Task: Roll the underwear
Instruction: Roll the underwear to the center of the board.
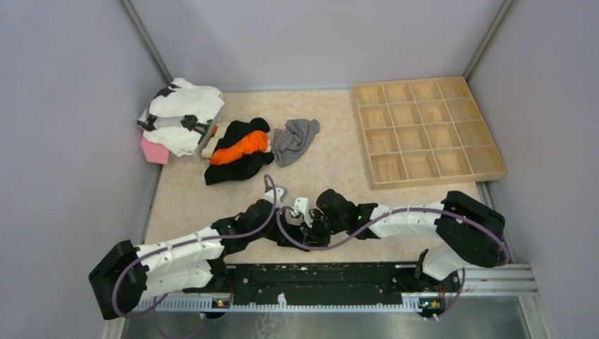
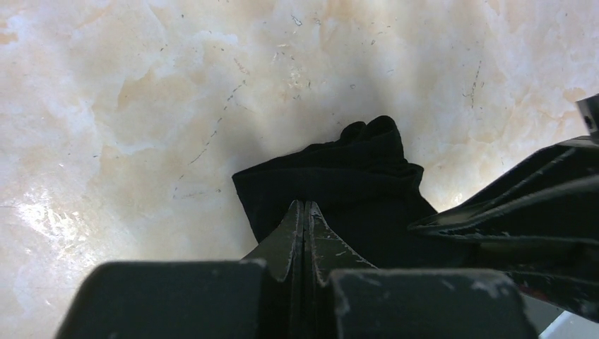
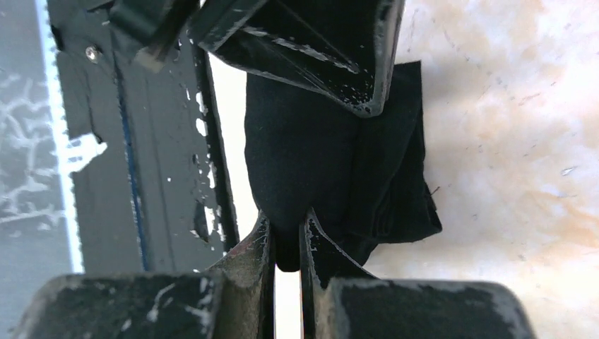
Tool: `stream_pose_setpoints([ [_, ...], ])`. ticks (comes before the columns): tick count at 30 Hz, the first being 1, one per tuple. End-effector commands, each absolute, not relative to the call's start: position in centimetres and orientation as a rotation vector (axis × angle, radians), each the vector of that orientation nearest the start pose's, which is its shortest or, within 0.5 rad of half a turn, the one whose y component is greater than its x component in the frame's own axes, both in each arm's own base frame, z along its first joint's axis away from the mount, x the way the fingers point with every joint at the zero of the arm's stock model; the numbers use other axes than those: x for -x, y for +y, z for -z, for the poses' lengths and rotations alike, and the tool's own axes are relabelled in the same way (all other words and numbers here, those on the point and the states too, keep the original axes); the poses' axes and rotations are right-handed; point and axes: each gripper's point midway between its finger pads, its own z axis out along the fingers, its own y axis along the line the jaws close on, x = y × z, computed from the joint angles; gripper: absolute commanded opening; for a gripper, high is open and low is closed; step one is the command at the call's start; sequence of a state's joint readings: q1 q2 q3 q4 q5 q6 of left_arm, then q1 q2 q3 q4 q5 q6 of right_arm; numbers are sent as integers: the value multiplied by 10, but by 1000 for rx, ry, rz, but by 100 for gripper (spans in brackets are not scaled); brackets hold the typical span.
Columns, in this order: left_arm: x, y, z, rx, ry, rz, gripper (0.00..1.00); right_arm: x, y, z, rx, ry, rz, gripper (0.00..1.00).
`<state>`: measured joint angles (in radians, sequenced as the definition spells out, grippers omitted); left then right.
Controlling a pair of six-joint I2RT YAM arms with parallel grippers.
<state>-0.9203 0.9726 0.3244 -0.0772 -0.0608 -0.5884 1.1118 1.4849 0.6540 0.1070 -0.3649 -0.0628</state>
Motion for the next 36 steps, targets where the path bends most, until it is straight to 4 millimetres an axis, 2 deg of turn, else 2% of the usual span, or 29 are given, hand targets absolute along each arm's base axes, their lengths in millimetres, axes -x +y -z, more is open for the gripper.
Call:
stream_pose_setpoints([
  [1, -154, -221, -47, -362, 2342, 699, 0, -98, 351, -40, 1342, 2164, -1079, 0],
  [8, -160, -216, -54, -332, 2325, 656, 0, -97, 344, -29, 1132, 2297, -1136, 0],
  [14, -163, -212, -54, -327, 2327, 628, 0, -101, 339, -29, 961, 2348, -1172, 0],
  [23, -166, -207, -57, -294, 2322, 596, 0, -105, 321, -18, 732, 2453, -1141, 0],
  [26, -171, -202, -65, -241, 2304, 577, 0, -105, 314, -13, 664, 2495, -1119, 0],
  [32, -179, -196, -101, -120, 2219, 608, 0, -105, 306, -9, 545, 2528, -1132, 0],
  [36, -170, -214, -124, -265, 2097, 771, 0, -112, 297, -7, 360, 2556, -1140, 0],
])
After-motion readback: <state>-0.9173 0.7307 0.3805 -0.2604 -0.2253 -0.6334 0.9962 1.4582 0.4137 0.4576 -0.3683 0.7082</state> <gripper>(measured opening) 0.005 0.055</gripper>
